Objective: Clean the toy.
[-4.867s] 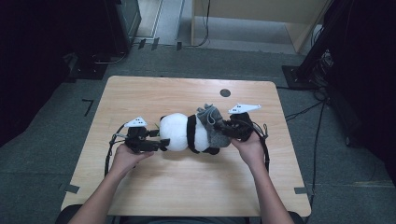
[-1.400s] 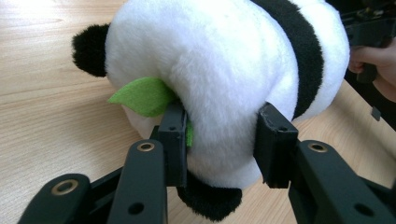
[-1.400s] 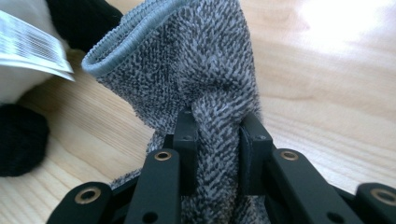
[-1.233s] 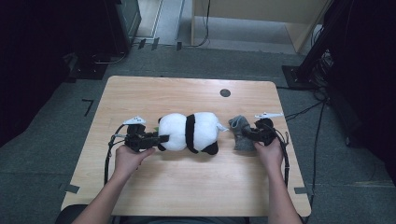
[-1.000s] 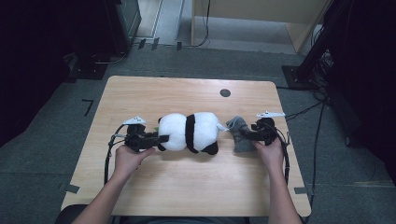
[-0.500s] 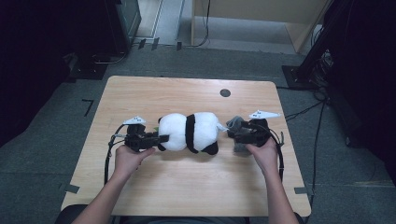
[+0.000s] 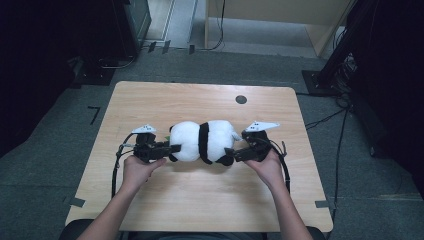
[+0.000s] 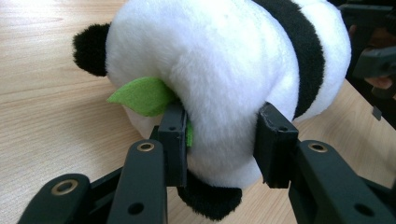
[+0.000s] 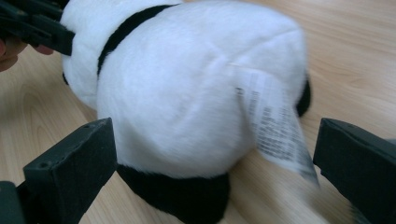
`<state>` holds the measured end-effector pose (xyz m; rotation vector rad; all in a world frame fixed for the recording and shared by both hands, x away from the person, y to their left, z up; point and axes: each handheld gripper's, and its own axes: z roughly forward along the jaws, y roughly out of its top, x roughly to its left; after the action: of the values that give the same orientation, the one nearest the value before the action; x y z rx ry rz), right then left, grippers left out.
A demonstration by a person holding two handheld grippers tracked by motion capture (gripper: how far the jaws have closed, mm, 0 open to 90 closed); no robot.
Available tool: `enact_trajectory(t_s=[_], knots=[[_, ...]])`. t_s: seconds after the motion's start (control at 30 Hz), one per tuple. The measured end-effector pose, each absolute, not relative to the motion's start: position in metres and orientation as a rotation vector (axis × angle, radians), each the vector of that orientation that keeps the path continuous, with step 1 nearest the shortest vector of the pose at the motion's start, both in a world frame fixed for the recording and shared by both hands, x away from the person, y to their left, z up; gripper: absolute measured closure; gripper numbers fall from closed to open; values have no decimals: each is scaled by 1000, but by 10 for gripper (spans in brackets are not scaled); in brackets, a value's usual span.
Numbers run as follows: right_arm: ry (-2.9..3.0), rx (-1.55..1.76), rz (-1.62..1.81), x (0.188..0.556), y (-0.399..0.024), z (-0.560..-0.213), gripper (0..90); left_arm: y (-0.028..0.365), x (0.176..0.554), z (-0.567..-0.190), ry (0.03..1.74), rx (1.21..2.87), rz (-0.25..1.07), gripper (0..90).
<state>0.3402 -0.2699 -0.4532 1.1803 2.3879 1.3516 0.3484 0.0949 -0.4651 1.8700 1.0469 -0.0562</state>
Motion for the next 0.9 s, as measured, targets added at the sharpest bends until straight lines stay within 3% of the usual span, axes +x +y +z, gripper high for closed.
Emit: enact_trajectory(t_s=[0.5, 0.57, 0.67, 0.77, 0.9], knots=[[2363, 1167, 1339, 347, -234, -469, 0, 92, 347, -467, 1069, 1853, -58, 599], [2358, 1160, 1322, 348, -234, -470, 128, 91, 346, -466, 1073, 1847, -54, 596], [2350, 1194, 1365, 347, -238, -467, 414, 92, 346, -465, 1067, 1831, -59, 575], [2359, 1193, 1381, 347, -241, -460, 504, 92, 345, -461, 1051, 1823, -52, 510], [2348, 1185, 1408, 347, -247, -448, 531, 95, 345, -456, 979, 1823, -43, 408]])
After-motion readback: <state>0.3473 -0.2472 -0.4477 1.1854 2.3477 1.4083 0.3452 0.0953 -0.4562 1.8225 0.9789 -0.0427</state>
